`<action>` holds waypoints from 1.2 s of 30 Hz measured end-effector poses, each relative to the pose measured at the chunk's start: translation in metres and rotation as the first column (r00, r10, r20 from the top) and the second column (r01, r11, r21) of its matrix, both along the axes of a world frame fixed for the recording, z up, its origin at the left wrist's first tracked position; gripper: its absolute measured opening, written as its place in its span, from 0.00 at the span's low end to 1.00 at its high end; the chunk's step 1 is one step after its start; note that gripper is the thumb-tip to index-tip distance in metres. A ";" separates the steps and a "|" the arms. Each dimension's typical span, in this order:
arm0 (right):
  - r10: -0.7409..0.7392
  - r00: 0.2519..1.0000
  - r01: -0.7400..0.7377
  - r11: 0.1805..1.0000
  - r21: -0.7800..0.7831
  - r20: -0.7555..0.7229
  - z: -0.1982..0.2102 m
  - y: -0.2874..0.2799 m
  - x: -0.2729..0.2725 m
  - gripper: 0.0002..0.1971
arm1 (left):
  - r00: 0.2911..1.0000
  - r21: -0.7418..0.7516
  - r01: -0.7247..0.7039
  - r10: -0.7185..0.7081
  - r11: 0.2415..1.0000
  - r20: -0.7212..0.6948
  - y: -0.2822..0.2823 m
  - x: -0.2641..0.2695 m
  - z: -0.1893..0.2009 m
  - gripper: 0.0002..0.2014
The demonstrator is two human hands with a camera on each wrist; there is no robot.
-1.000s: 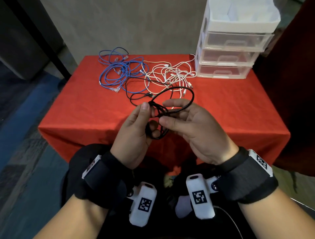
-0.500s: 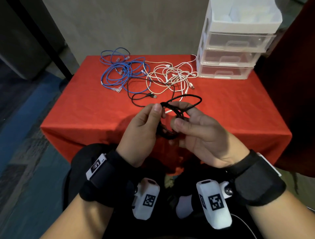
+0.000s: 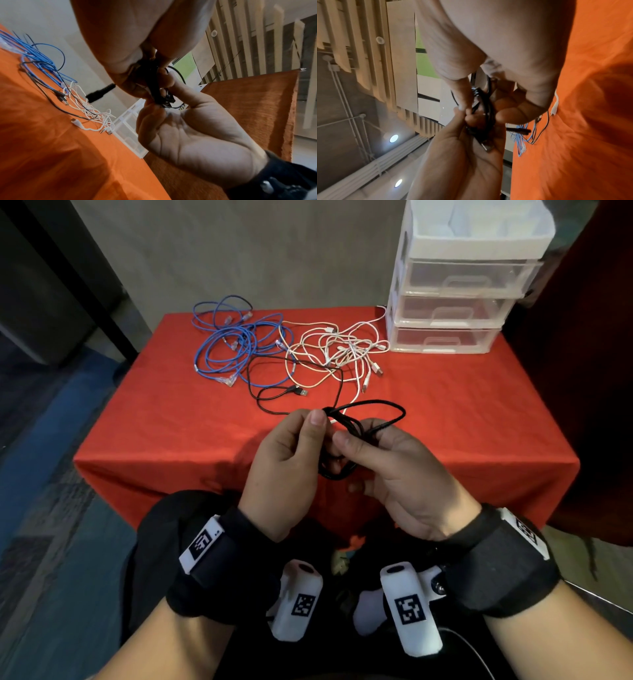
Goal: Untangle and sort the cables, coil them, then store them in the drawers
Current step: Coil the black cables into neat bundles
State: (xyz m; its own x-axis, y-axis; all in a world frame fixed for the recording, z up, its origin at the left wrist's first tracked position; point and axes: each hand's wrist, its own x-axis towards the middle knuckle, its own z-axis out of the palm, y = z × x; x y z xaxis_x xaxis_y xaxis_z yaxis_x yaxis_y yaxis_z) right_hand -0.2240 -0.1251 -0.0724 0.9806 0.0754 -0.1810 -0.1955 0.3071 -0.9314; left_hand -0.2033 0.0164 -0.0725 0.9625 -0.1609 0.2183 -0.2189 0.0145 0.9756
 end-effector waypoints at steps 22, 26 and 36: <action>0.040 0.995 -0.013 0.955 -0.295 0.087 -0.002 -0.028 0.001 0.10 | 0.959 -0.047 -0.282 0.281 0.958 -0.030 0.029 0.041 -0.002 0.14; 0.175 0.954 0.021 0.773 -0.634 0.244 -0.008 -0.049 0.001 0.07 | 0.958 -0.069 -0.266 0.257 0.961 -0.125 0.039 0.048 0.005 0.15; 0.149 0.903 0.271 0.530 -0.803 0.404 -0.029 -0.043 0.014 0.06 | 0.851 -0.485 -0.130 -0.154 0.865 -0.502 0.013 0.029 0.007 0.13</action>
State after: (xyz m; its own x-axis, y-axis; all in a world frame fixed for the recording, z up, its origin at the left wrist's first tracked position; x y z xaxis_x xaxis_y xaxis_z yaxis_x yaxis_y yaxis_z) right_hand -0.2101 -0.1683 -0.1015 0.9660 0.0355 0.2560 0.2181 -0.6436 -0.7337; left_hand -0.1739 0.0297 -0.0655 0.9511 -0.1829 -0.2489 0.3083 0.5129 0.8012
